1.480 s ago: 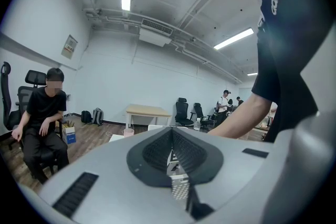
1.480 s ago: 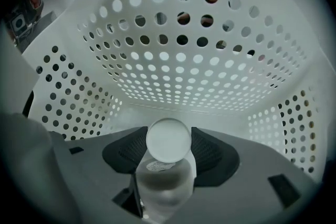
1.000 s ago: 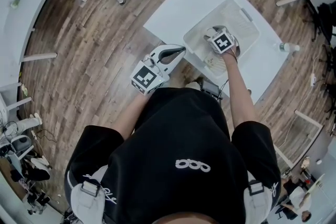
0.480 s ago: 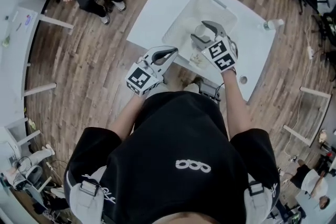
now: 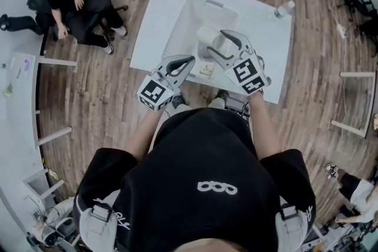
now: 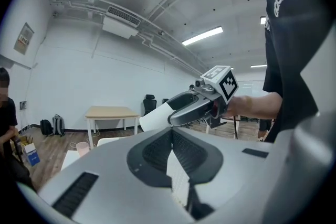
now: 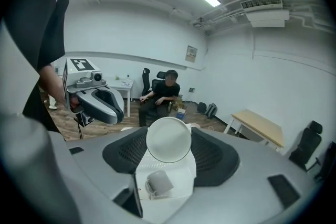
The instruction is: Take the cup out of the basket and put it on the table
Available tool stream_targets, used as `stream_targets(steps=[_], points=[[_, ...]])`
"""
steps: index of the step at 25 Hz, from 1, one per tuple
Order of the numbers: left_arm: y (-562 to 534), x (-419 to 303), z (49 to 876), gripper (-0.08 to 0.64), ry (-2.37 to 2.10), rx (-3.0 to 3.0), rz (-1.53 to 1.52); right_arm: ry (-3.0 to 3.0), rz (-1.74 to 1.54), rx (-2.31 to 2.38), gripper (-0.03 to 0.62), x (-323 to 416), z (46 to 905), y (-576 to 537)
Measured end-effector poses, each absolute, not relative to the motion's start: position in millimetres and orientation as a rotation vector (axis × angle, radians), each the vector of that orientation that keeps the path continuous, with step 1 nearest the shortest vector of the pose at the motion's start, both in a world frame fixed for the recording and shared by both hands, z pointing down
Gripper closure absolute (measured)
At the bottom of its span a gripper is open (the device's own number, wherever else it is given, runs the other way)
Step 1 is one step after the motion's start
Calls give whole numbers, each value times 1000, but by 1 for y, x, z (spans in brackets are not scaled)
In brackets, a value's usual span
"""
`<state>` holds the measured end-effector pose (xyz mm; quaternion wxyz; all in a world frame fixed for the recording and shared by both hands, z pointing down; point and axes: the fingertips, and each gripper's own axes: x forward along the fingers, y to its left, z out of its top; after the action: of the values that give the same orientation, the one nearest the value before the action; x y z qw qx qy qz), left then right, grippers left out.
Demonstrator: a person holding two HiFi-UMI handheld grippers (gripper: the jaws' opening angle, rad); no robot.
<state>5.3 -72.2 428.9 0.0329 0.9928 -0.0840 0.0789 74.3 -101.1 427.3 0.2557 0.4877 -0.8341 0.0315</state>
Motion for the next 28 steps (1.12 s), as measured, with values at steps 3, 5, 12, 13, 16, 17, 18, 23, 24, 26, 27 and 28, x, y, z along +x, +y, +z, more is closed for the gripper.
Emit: stream_targets(steps=[3,5,12,13,16,17,18,23,24,26,27,28], points=[[-63,27,428,551,-198,3065,252,-2246,93,1371,328,95,427,-91],[-56,42,428,551,-155,3068,257,-2229,105,1405,328,111,427,-83],[-20,114,434,551,11,3078,272,-2127,174,1552,328,200,439,-37],[-15,125,435,551,27,3079,273,-2111,183,1568,328,215,442,-29],[0,156,438,551,61,3080,273,-2069,213,1607,328,258,449,-6],[5,166,439,551,68,3080,272,-2058,222,1618,328,271,452,2],[9,175,440,551,73,3080,272,-2047,231,1627,328,283,454,9],[29,211,446,551,77,3080,282,-2026,263,1639,328,329,467,33],[32,216,447,551,72,3080,288,-2028,267,1632,328,334,470,36],[38,223,451,551,51,3076,302,-2034,275,1604,328,343,477,38],[40,225,452,551,37,3073,307,-2035,279,1585,328,346,481,38],[41,227,454,552,22,3073,312,-2035,284,1564,328,350,486,37]])
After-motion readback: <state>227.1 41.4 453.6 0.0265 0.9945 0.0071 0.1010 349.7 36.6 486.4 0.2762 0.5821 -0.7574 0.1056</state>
